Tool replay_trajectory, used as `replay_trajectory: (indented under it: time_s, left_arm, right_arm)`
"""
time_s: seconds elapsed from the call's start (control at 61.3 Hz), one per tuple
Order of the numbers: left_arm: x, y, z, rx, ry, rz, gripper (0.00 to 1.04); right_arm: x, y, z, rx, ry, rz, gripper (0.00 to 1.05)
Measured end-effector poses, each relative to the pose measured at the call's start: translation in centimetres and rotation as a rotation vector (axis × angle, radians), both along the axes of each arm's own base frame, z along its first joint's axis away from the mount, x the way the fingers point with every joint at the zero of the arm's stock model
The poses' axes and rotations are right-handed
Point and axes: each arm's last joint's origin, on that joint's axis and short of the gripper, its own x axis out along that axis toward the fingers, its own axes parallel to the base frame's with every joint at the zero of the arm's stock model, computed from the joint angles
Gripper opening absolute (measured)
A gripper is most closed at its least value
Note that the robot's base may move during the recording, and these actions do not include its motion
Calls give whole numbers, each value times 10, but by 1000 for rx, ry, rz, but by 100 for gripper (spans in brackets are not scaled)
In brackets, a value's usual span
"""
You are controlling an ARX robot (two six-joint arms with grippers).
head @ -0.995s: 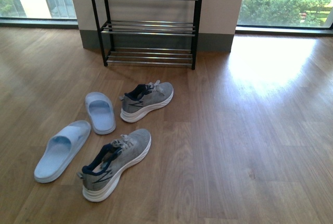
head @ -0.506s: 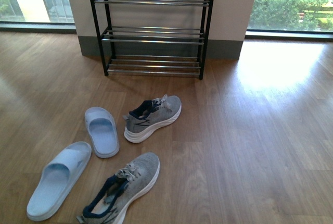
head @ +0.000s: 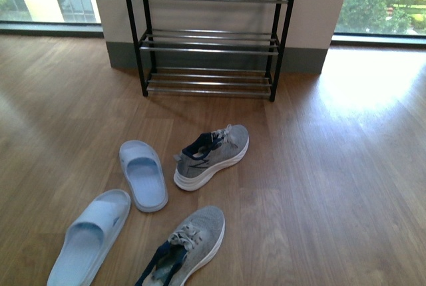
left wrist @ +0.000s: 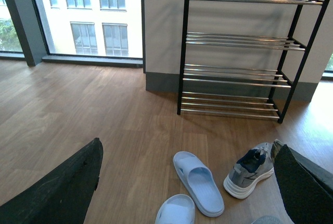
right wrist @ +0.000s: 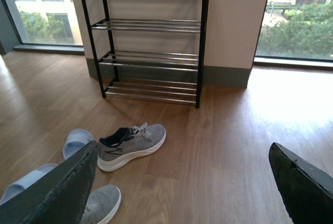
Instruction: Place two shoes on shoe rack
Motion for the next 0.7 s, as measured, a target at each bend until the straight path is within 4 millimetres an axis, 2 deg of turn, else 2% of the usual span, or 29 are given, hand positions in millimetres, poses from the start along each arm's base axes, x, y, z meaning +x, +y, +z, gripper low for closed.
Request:
replay_trajectory:
  time_s: [0.326, 0.457, 0.571, 0.652, 0.701]
  left_arm:
    - [0, 0, -1, -14, 20, -16, 95]
    - [18, -16, -12, -281, 552, -240, 95]
    - [48, -29, -29, -329, 769, -279, 95]
    - [76, -39, -46, -278, 873, -268, 95]
    - [92, -46, -62, -228, 949, -258, 95]
  right_arm:
    - [0, 0, 0, 0, 0, 0, 95]
    - [0, 0, 0, 0, 0, 0, 95]
    - [0, 0, 0, 0, 0, 0, 95]
    - [0, 0, 0, 0, 0, 0, 95]
    - [0, 0, 0, 0, 0, 0, 95]
